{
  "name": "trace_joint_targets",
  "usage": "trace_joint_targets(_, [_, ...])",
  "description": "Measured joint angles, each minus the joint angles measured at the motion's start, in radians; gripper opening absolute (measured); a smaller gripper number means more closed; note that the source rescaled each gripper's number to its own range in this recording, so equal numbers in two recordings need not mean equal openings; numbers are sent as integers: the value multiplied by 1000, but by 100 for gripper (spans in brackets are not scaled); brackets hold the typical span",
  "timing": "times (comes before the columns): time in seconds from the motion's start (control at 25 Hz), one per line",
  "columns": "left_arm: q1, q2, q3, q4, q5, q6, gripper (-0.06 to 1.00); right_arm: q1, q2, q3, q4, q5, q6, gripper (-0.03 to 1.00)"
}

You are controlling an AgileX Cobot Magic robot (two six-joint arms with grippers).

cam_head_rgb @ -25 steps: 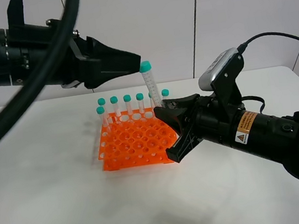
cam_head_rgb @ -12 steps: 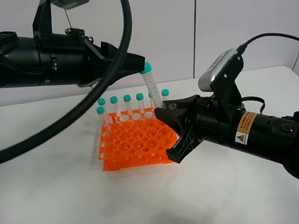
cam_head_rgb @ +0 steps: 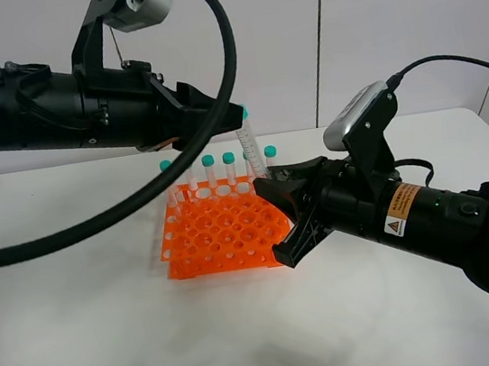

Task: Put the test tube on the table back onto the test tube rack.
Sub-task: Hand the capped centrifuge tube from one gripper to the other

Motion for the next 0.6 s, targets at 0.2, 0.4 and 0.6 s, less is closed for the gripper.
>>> trace_joint_targets(0.2, [0,0,0,-3,0,0,93,0,0,0,0,-1,0,1])
trace_joint_targets(0.4, [0,30,-11,-39,6,11,93,0,2,0,0,-2,2,1])
trace_joint_targets(0.6, [-3,70,-30,-45,18,27,93,0,3,0,4,4,3,1])
